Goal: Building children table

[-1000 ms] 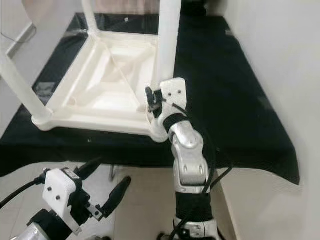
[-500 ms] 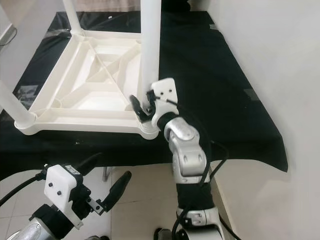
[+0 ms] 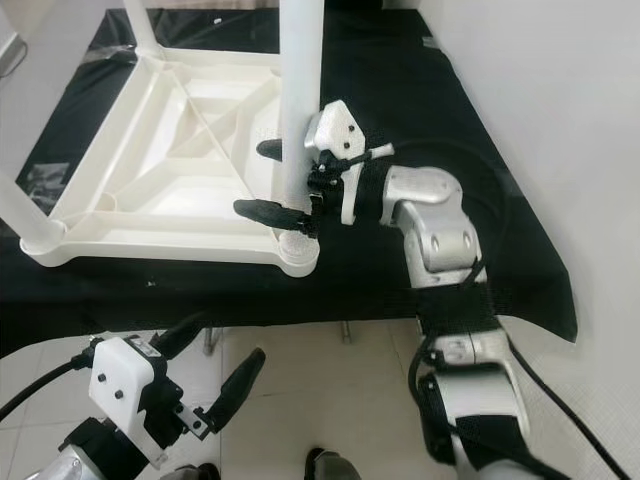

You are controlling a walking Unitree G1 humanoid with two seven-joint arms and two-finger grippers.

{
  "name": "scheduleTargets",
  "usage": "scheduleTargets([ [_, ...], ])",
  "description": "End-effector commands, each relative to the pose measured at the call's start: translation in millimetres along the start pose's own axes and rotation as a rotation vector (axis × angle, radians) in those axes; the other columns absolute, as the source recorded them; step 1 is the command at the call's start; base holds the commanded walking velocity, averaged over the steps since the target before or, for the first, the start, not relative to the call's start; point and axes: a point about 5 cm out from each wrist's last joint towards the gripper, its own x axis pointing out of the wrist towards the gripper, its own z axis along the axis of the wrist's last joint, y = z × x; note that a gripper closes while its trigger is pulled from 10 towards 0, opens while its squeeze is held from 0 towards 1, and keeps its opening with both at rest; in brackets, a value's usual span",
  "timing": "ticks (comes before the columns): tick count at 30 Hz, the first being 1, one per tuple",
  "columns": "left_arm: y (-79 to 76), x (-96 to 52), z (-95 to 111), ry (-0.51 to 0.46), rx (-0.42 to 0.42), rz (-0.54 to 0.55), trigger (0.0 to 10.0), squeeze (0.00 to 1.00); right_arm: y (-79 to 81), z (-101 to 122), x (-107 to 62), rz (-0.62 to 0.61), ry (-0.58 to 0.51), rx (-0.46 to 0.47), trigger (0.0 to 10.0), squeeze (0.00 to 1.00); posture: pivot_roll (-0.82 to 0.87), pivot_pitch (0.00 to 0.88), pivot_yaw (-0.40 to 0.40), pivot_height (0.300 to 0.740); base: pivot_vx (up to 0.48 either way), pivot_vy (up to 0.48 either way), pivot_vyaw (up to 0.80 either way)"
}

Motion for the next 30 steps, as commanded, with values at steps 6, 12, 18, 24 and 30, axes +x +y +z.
scheduleTargets([
  [6,-4.1,-3.8,0,0.018,-0.011,-0.01,10.0,0.0,-7.6,-2,1.5,0.087,-0.017,0.042,0.0,0.0,0.12,0.273,-0.059,0.74,0.0,0.0,0.0],
  [12,-4.0,-4.2,0,0.022,-0.013,-0.009,10.0,0.0,-7.3,-9,-1.8,0.134,-0.014,0.079,0.0,0.0,0.12,0.274,-0.055,0.74,0.0,0.0,0.0],
  [18,-2.7,-2.7,0,0.021,-0.012,-0.009,10.0,0.0,-1.3,-29,-9.2,0.113,0.028,0.122,0.0,0.0,0.09,0.263,-0.054,0.74,0.0,0.0,0.0],
  [24,-1.3,-1.9,-1,0.02,-0.016,-0.011,10.0,0.0,22.7,-50,-6.6,0.06,0.036,0.195,0.0,0.0,0.08,0.262,-0.049,0.74,0.0,0.0,0.0],
  [30,2.3,-0.4,-2,0.019,-0.017,-0.012,10.0,0.0,51.1,-89,2.6,-0.664,0.256,0.274,0.0,0.0,0.05,0.254,-0.038,0.74,0.0,0.0,0.0],
])
